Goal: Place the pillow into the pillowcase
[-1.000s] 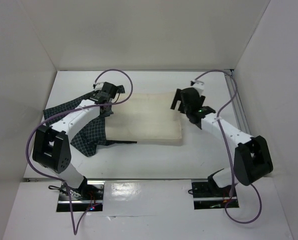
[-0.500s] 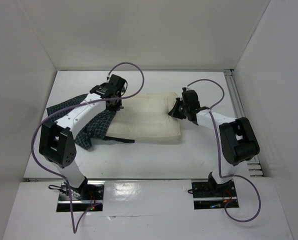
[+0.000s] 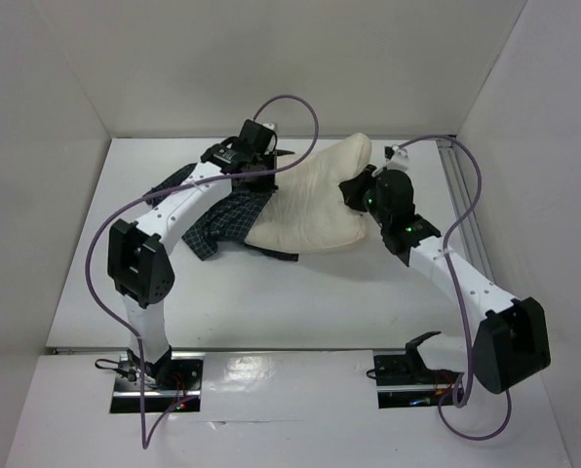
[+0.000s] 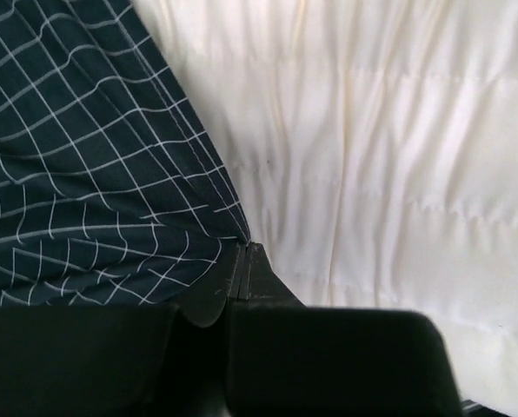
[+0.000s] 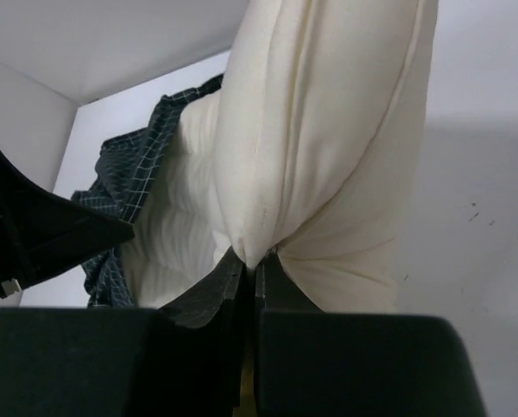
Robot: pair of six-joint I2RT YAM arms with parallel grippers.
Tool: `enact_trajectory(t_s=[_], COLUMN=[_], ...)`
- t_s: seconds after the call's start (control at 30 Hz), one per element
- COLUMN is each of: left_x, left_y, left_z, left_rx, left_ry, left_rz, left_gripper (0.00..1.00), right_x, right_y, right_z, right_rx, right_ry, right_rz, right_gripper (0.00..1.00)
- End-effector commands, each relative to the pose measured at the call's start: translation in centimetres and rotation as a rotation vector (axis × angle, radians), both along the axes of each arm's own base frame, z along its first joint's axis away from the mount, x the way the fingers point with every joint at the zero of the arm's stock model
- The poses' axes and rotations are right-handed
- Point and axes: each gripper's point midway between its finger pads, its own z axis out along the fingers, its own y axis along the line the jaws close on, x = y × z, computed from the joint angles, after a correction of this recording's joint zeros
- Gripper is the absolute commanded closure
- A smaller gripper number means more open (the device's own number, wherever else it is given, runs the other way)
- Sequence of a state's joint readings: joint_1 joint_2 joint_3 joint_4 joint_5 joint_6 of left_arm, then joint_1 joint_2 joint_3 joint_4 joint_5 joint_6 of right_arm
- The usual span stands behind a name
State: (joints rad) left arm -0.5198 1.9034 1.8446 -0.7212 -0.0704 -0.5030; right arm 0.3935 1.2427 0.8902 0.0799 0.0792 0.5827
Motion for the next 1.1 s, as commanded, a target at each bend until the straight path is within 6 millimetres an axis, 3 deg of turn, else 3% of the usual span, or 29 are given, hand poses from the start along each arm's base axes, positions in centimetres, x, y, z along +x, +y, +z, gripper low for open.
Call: enact_trajectory(t_s=[0.0, 0.07, 0.13, 0.23, 0.27, 0.3, 0.33, 0.37, 0.4, 0.43, 0.47, 0.5, 0.57, 0.6, 0.63, 0.67, 0.7, 0.73, 0.77, 0.8, 0.87, 0.9, 0.97, 1.07], left_x=[-0.3, -0.4, -1.0, -1.7, -1.7, -1.9, -2.5, -2.6, -3.5, -3.9, -4.5, -6.2, -6.8, -9.3, -9.6, -9.8, -10.1, -11.5, -11.8, -11.4, -12.2, -12.4, -12.5, -12.0], left_y=[-4.1, -3.6, -3.2, -2.5, -2.0, -1.0, -0.1, 1.4, 2.7, 4.6, 6.7, 8.3, 10.9, 11.8, 12.9, 12.6, 13.4, 13.8, 13.7, 14.3, 15.2, 15.5, 16.0, 16.9], left_z=[2.4, 0.4, 0.6, 3.6, 4.6, 4.4, 6.1, 6.3, 4.4, 3.8, 5.4, 1.7, 0.3, -2.4, -3.4, -3.7, -4.5, -6.5, -7.3, -7.8, -10.5, -11.2, -12.7, -13.2], left_rx=[-0.153, -0.113, -0.102, -0.125, -0.116, -0.089, -0.1, -0.094, -0.083, -0.064, -0.099, -0.089, -0.154, -0.204, -0.226, -0.298, -0.328, -0.338, -0.364, -0.391, -0.409, -0.426, -0.473, -0.516], left_ry=[-0.063, -0.029, -0.01, -0.076, -0.107, -0.117, -0.152, -0.16, -0.115, -0.112, -0.157, -0.088, -0.096, -0.036, -0.039, -0.037, -0.029, 0.0, 0.013, -0.001, 0.04, 0.051, 0.041, -0.008], left_rz=[-0.078, -0.059, -0.058, -0.06, -0.05, -0.022, 0.006, 0.048, 0.102, 0.176, 0.239, 0.305, 0.394, 0.437, 0.482, 0.482, 0.512, 0.527, 0.556, 0.58, 0.642, 0.664, 0.706, 0.739], left_gripper=[1.0, 0.96, 0.64, 0.12, 0.06, 0.05, 0.05, 0.08, 0.13, 0.22, 0.41, 0.54, 0.69, 0.72, 0.72, 0.65, 0.53, 0.42, 0.15, 0.1, 0.1, 0.16, 0.18, 0.21], right_x=[-0.7, -1.2, -1.9, -2.8, -2.9, -2.9, -3.0, -2.9, -3.0, -3.0, -2.7, -2.5, -2.3, -2.0, -1.9, -2.0, -1.6, -1.6, -1.4, -1.5, -1.4, -1.2, -1.4, -1.2], right_y=[2.6, 2.5, 2.2, 1.4, 1.4, 1.5, 1.7, 1.8, 2.0, 2.1, 2.3, 2.6, 3.3, 3.3, 3.3, 3.5, 3.7, 3.7, 3.9, 4.1, 4.3, 4.4, 4.5, 4.5], right_z=[-2.4, -4.4, -6.4, -8.0, -8.2, -8.2, -8.1, -7.9, -7.9, -8.2, -8.0, -7.9, -7.6, -7.0, -7.5, -7.5, -7.2, -7.6, -7.1, -7.4, -7.4, -6.9, -7.5, -7.1], right_rx=[0.014, 0.005, 0.004, 0.011, 0.011, 0.033, 0.037, 0.05, 0.064, 0.063, 0.067, 0.07, 0.079, 0.089, 0.084, 0.088, 0.092, 0.088, 0.088, 0.087, 0.08, 0.084, 0.079, 0.073], right_ry=[0.055, 0.105, 0.144, 0.184, 0.183, 0.19, 0.193, 0.188, 0.194, 0.204, 0.196, 0.198, 0.203, 0.192, 0.205, 0.208, 0.198, 0.208, 0.195, 0.205, 0.208, 0.198, 0.22, 0.208], right_rz=[0.07, 0.066, 0.06, 0.026, 0.026, 0.017, 0.03, 0.027, 0.031, 0.039, 0.04, 0.05, 0.079, 0.082, 0.081, 0.095, 0.096, 0.095, 0.108, 0.116, 0.129, 0.13, 0.137, 0.141], right_gripper=[1.0, 1.0, 1.0, 1.0, 1.0, 1.0, 1.0, 1.0, 1.0, 1.0, 1.0, 1.0, 1.0, 1.0, 1.0, 1.0, 1.0, 1.0, 1.0, 1.0, 1.0, 1.0, 1.0, 1.0])
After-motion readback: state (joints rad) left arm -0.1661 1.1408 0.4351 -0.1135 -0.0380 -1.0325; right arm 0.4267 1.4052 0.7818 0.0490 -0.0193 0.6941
